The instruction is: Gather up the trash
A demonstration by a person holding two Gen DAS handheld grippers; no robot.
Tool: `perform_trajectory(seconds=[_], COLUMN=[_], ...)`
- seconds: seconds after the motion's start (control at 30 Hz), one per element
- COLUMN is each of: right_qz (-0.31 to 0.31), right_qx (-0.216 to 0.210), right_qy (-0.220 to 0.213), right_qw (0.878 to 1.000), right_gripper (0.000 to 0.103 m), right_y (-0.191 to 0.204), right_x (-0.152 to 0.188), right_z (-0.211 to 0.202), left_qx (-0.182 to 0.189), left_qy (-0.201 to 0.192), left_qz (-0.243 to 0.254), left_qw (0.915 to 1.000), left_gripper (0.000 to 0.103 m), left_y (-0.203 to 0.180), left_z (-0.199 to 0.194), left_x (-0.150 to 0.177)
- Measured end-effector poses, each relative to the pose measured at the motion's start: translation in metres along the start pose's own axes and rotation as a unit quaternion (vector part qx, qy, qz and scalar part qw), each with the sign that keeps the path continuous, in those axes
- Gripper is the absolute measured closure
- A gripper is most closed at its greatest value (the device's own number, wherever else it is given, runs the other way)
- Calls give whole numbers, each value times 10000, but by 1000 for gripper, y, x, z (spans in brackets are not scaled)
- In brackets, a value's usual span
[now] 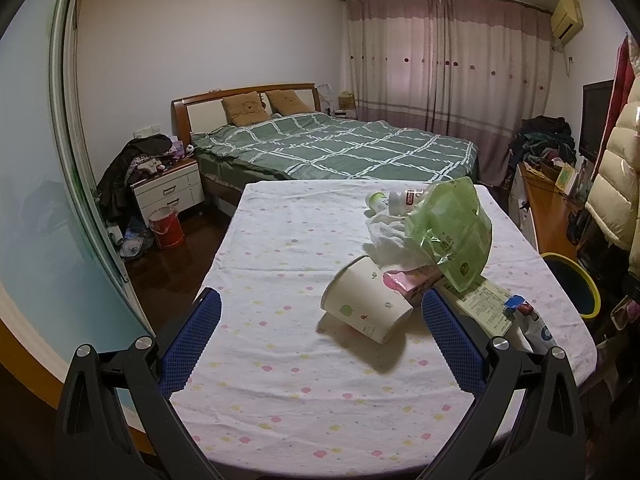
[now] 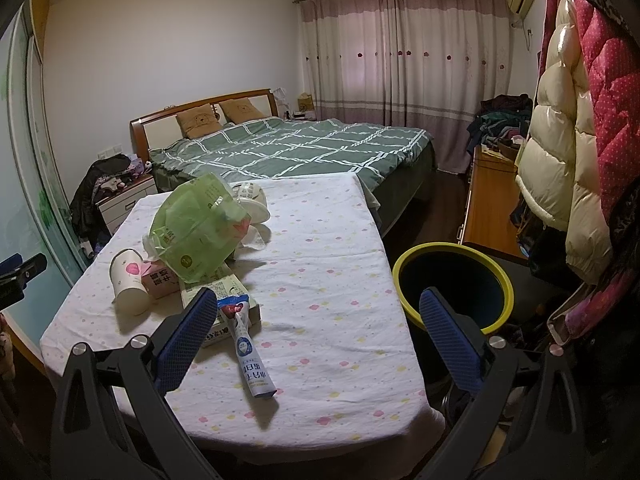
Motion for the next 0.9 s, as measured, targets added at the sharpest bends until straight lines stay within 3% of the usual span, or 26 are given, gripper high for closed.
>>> perform_trajectory(seconds=[0.9], right_qz=[27], right_qx=[9], right_qy=[37], right_qw=[10000], right_gripper=[6], right_y=[-4], right_x=[2], right_z=[2], left_qx=[17], left_qy=[14], left_qz=[21], left_qw=[10000], left_gripper=[4], left_y=[-3], left_z=[1], left_x=[0])
Point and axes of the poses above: each gripper's, at about its wrist camera, not at the fingertips, and z roughly the way its jaws point, y to its left, x to its underside, the point moved 4 cm from there along z, roughly the way its jaws point, and after that the axes turned 7 degrees about z, right-handed, at the moved point
